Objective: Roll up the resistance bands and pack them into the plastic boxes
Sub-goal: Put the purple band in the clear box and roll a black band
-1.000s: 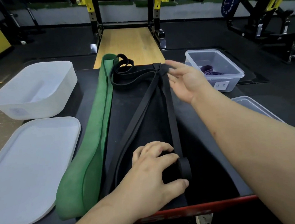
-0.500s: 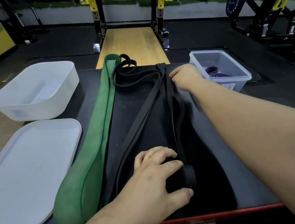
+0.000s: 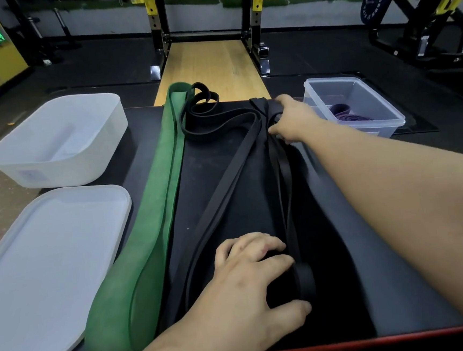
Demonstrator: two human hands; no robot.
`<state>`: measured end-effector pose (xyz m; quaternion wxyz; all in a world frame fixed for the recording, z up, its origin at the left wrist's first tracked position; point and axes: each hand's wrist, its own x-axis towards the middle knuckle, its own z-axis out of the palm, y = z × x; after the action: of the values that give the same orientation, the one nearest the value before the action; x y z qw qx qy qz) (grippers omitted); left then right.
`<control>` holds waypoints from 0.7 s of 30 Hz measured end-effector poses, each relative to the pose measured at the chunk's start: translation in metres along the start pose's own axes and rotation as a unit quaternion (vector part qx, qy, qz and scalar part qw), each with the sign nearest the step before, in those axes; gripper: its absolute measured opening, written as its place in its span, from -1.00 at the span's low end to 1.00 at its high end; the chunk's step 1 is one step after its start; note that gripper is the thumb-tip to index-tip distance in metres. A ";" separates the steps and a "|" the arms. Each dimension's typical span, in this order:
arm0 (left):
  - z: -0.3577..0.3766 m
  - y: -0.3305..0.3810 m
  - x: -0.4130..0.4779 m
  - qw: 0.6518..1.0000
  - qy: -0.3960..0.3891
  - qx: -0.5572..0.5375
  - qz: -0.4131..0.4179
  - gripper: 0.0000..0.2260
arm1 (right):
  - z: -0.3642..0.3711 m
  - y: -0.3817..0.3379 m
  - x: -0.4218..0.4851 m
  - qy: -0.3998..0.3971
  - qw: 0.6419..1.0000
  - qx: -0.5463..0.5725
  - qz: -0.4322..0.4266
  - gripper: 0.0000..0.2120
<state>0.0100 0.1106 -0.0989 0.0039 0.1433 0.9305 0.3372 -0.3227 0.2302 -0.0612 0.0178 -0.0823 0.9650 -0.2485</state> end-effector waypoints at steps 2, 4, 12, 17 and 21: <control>0.000 0.000 -0.001 1.000 0.004 -0.001 0.000 -0.49 | 0.003 0.004 -0.002 0.016 0.999 0.023 0.031 -0.43; 0.000 0.000 -0.001 1.000 0.008 -0.002 0.003 -0.49 | 0.003 0.006 -0.003 0.024 0.998 0.028 0.052 -0.48; 0.002 -0.001 0.001 1.000 0.015 0.004 0.013 -0.50 | -0.004 0.009 0.003 0.014 0.994 0.092 0.052 -0.43; 0.002 -0.004 0.001 1.000 0.011 0.005 0.013 -0.50 | 0.000 0.007 0.005 -0.022 0.997 0.029 0.065 -0.30; 0.002 -0.005 0.002 1.000 -0.002 0.008 0.009 -0.50 | -0.001 0.006 0.006 -0.032 0.998 0.030 0.053 -0.36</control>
<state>0.0072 0.1091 -0.1033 0.0010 0.1524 0.9317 0.3296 -0.3298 0.2352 -0.0629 0.0640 -0.0380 0.9590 -0.2733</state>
